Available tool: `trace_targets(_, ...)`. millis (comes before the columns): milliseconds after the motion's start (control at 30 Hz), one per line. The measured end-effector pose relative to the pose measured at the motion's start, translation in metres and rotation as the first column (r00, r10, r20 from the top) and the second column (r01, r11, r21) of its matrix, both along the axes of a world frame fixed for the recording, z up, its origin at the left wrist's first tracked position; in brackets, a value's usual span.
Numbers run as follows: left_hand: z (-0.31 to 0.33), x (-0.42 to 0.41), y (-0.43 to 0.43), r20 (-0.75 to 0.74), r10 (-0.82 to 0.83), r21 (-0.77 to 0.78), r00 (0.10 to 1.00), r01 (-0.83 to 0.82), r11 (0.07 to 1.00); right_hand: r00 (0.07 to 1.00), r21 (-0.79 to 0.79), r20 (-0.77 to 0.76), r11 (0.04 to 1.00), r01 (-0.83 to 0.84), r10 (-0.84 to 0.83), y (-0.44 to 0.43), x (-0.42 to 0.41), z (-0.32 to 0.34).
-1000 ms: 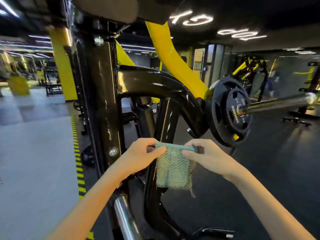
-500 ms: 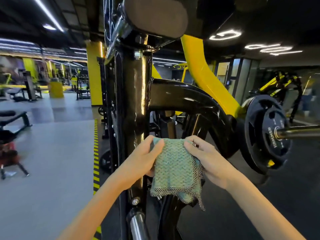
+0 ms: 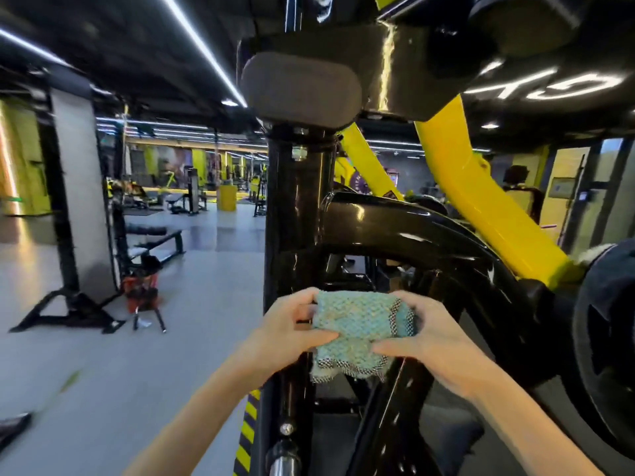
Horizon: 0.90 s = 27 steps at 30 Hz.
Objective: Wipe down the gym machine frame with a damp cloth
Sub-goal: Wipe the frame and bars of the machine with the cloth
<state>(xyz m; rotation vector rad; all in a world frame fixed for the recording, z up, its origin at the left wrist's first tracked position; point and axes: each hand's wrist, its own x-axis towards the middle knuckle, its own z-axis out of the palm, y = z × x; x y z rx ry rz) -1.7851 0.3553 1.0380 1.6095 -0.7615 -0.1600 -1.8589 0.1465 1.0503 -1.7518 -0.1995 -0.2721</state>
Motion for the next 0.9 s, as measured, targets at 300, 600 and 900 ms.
trace_targets(300,0.026,-0.012,0.02,0.186,0.09,-0.049,0.978,-0.082,0.995,0.918,0.028,0.375,0.988,-0.152,0.13,0.007,0.008,0.021)
trace_targets(600,0.045,-0.009,0.045,0.117,-0.008,-0.05,0.993,0.014,0.999,0.895,-0.197,0.231,0.919,-0.341,0.381,0.026,0.013,0.042)
trace_targets(900,0.044,0.004,0.053,0.245,0.207,0.011,0.947,-0.216,0.976,0.965,-0.399,0.152,0.907,-0.136,0.212,0.045,0.032,0.047)
